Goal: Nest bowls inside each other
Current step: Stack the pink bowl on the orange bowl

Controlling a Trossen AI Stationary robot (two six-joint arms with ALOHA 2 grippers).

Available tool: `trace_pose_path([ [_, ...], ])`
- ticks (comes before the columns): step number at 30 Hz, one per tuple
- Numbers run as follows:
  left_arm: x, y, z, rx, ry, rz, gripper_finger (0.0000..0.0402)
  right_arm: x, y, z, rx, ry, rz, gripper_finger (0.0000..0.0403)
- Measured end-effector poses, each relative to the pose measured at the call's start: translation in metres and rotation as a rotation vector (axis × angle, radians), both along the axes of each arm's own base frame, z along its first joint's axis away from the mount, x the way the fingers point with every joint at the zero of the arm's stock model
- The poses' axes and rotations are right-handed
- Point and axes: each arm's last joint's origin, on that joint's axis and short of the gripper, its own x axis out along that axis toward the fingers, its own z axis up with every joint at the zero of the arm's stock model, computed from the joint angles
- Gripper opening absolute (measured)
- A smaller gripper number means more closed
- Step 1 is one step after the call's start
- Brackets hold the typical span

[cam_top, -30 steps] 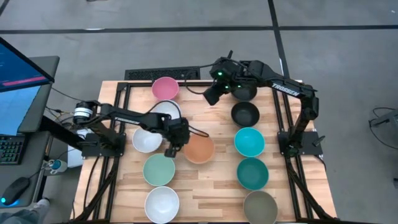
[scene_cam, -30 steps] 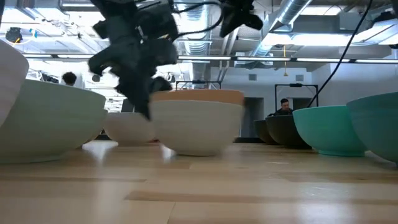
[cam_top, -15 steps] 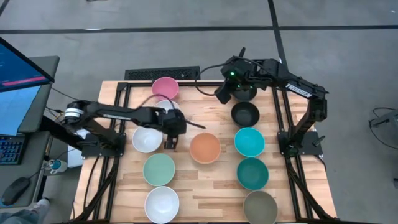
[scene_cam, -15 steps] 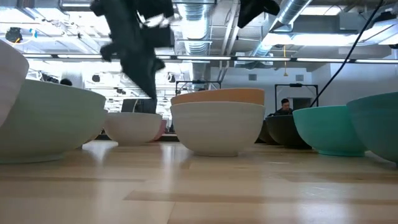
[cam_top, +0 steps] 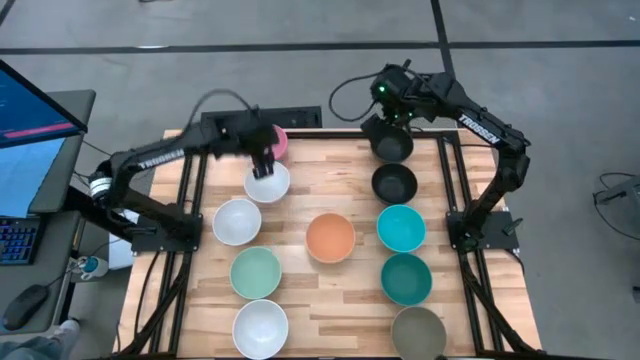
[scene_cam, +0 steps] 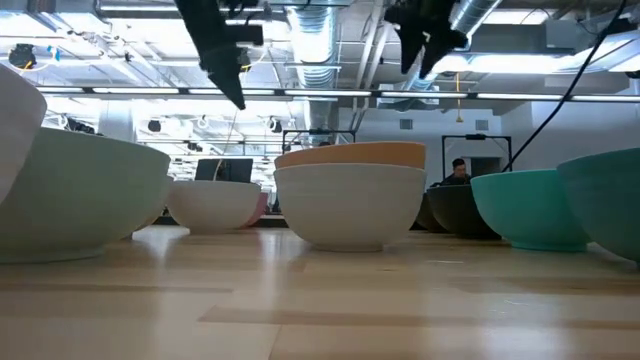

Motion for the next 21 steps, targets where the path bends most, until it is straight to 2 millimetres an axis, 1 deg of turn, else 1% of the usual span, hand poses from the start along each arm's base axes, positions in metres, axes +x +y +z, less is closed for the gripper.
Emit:
trace_pose_path([
  [4,-0.021,0.049,-0.005,-0.128,0.012,0.142,0.019,-0.006,-0.008,-0.009,0.029,0.025,-0.004,0.0294],
  [5,-0.027,0.059,-0.008,-0.168,0.041,0.174,0.0189,-0.007,-0.009,-0.011,0.036,0.029,-0.002,0.0294],
  [7,-0.039,0.071,-0.013,-0.235,0.145,0.171,0.0186,-0.012,-0.01,-0.015,0.052,0.039,0.004,0.0294],
  [8,-0.044,0.073,-0.016,-0.256,0.213,0.132,0.0186,-0.014,-0.01,-0.015,0.066,0.035,0.006,0.0294],
  [10,-0.05,0.071,-0.022,-0.285,0.342,-0.01,0.0185,-0.02,-0.01,-0.015,0.075,0.025,0.003,0.0294],
  [12,-0.046,0.068,-0.026,-0.27,0.356,-0.138,0.0185,-0.026,-0.01,-0.015,0.071,0.014,-0.006,0.0294],
  [16,-0.041,0.073,-0.027,-0.143,0.379,-0.283,0.0184,-0.033,-0.009,-0.011,0.044,-0.041,-0.013,0.0294],
  [19,-0.032,0.077,-0.042,-0.055,0.518,-0.424,0.0184,-0.037,-0.007,-0.008,0.022,-0.093,-0.01,0.0294],
  [21,-0.026,0.081,-0.05,0.0,0.618,-0.47,0.0184,-0.039,-0.004,-0.007,0.009,-0.118,-0.005,0.0294],
])
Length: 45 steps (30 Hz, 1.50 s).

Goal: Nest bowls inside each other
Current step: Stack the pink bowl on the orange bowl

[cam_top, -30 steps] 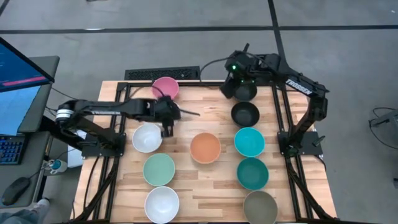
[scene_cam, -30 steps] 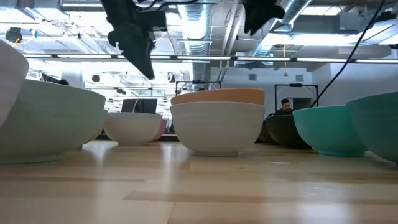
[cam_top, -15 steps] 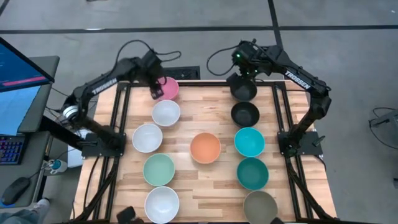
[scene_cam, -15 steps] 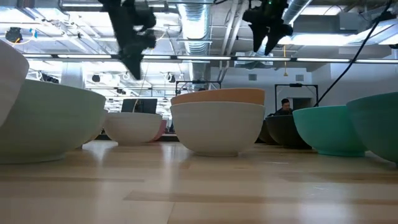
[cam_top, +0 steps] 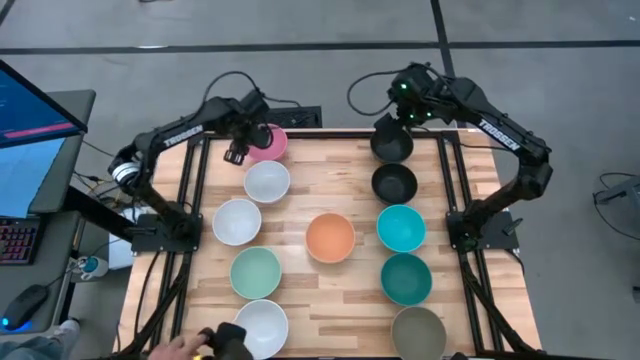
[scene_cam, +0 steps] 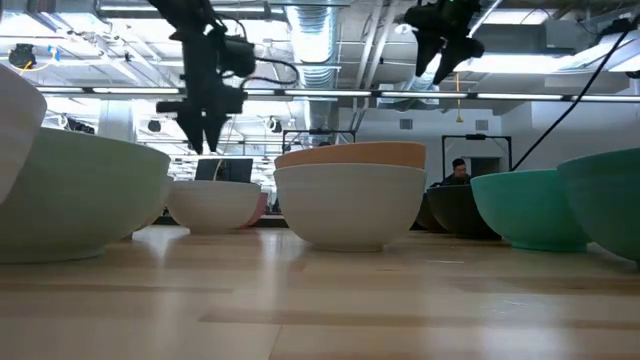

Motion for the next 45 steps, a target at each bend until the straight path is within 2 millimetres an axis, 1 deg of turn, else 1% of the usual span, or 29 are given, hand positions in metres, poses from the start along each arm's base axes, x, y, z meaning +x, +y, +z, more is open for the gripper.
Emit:
trace_pose_path([
  [4,0.004,0.011,-0.019,-0.024,0.067,0.014,0.0184,-0.002,0.004,0.001,-0.002,-0.01,0.002,0.0294],
  [8,0.008,0.014,-0.03,-0.047,0.086,0.027,0.0184,-0.002,0.006,0.002,-0.002,-0.013,0.009,0.0294],
  [10,0.007,0.013,-0.032,-0.061,0.08,0.06,0.0184,-0.002,0.006,0.003,-0.004,-0.016,0.009,0.0294],
  [13,0.004,0.009,-0.033,-0.137,0.065,0.097,0.0184,-0.003,0.006,0.003,-0.007,-0.014,0.012,0.0294],
  [18,0.007,0.001,-0.034,-0.175,0.05,0.188,0.0184,-0.001,0.005,0.004,-0.026,-0.021,0.03,0.0294],
  [21,0.008,-0.002,-0.036,-0.214,0.058,0.163,0.0184,0.0,0.003,0.005,-0.043,-0.04,0.034,0.0294],
  [24,0.008,-0.001,-0.042,-0.208,0.053,0.124,0.0184,0.001,0.003,0.005,-0.046,-0.045,0.035,0.0294],
  [30,0.006,-0.006,-0.063,-0.187,0.087,0.135,0.0184,0.001,0.003,0.005,-0.04,-0.044,0.038,0.0294],
  [35,0.008,-0.004,-0.073,-0.148,0.04,0.144,0.0184,0.001,0.003,0.005,-0.037,-0.048,0.032,0.0294],
  [40,0.011,-0.001,-0.073,-0.076,0.033,0.145,0.0184,0.001,0.003,0.005,-0.029,-0.056,0.017,0.0294],
  [43,0.011,-0.001,-0.073,-0.085,0.03,0.133,0.0184,0.001,0.003,0.005,-0.024,-0.061,0.008,0.0294],
  [45,0.011,-0.001,-0.073,-0.123,-0.004,0.133,0.0184,0.001,0.003,0.005,-0.019,-0.065,0.003,0.0294],
])
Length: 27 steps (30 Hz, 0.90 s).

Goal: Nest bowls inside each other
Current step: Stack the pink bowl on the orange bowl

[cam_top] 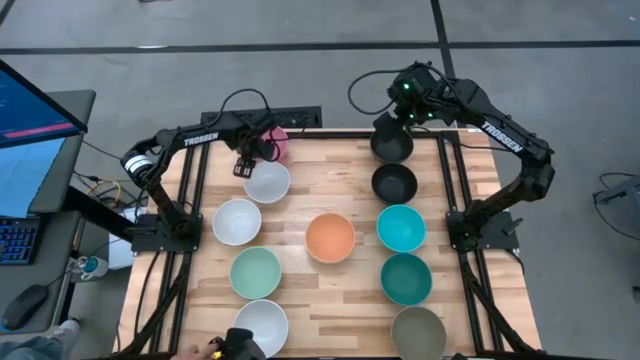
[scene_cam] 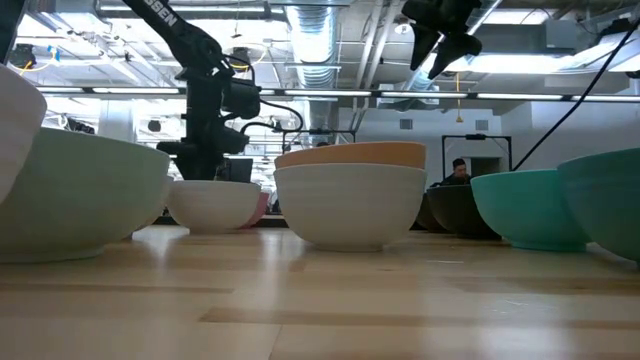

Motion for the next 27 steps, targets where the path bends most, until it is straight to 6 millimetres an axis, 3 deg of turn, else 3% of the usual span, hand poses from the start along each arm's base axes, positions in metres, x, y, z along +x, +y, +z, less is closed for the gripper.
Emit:
trace_pose_path([
  [9,-0.002,-0.003,-0.014,-0.023,-0.033,-0.012,0.0155,0.0,0.0,0.0,0.009,-0.009,-0.01,0.0294],
  [17,-0.003,-0.002,-0.02,0.032,-0.014,0.003,0.0093,0.0,0.0,0.0,0.016,-0.014,-0.016,0.0294],
  [24,0.002,0.002,-0.018,0.08,-0.071,0.009,0.0011,0.0,0.0,0.0,0.025,-0.022,-0.027,0.0294],
  [27,0.001,0.003,-0.018,0.079,-0.072,0.03,0.0006,0.0,0.0,0.0,0.025,-0.022,-0.027,0.0294],
])
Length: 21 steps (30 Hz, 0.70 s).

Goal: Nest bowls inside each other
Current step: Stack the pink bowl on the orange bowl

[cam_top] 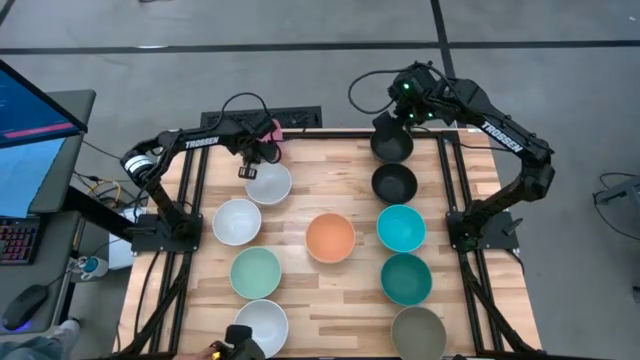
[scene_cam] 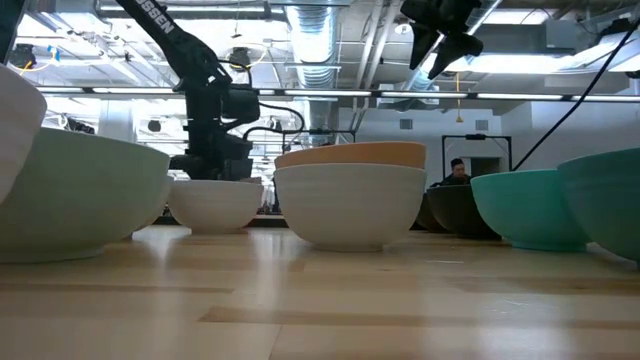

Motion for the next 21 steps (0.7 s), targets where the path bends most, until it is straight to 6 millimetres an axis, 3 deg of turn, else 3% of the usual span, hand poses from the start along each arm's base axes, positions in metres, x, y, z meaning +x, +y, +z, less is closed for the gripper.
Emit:
trace_pose_path([
  [4,-0.003,-0.001,0.005,0.002,0.05,0.053,0.0002,0.0,0.0,0.0,0.001,0.002,0.0,0.0294],
  [7,0.001,0.0,0.022,0.018,0.068,0.102,0.0002,0.0,0.0,0.0,0.001,0.002,0.0,0.0294],
  [9,0.008,-0.003,0.04,0.044,0.064,0.106,0.0002,0.0,0.0,0.0,0.001,0.002,0.0,0.0294],
  [12,0.025,-0.015,0.085,0.092,0.03,0.071,0.0001,0.0,0.0,0.0,-0.001,0.004,0.004,0.0294],
  [15,0.046,-0.047,0.134,0.091,-0.017,-0.024,0.0001,0.0,0.0,0.0,-0.011,0.014,0.026,0.0294],
  [18,0.069,-0.101,0.176,0.079,-0.103,-0.244,0.0001,-0.003,-0.003,0.0,-0.01,0.024,0.037,0.0294],
  [21,0.084,-0.155,0.206,0.112,-0.201,-0.471,0.0,-0.01,-0.012,-0.001,0.039,-0.001,0.041,0.0294],
])
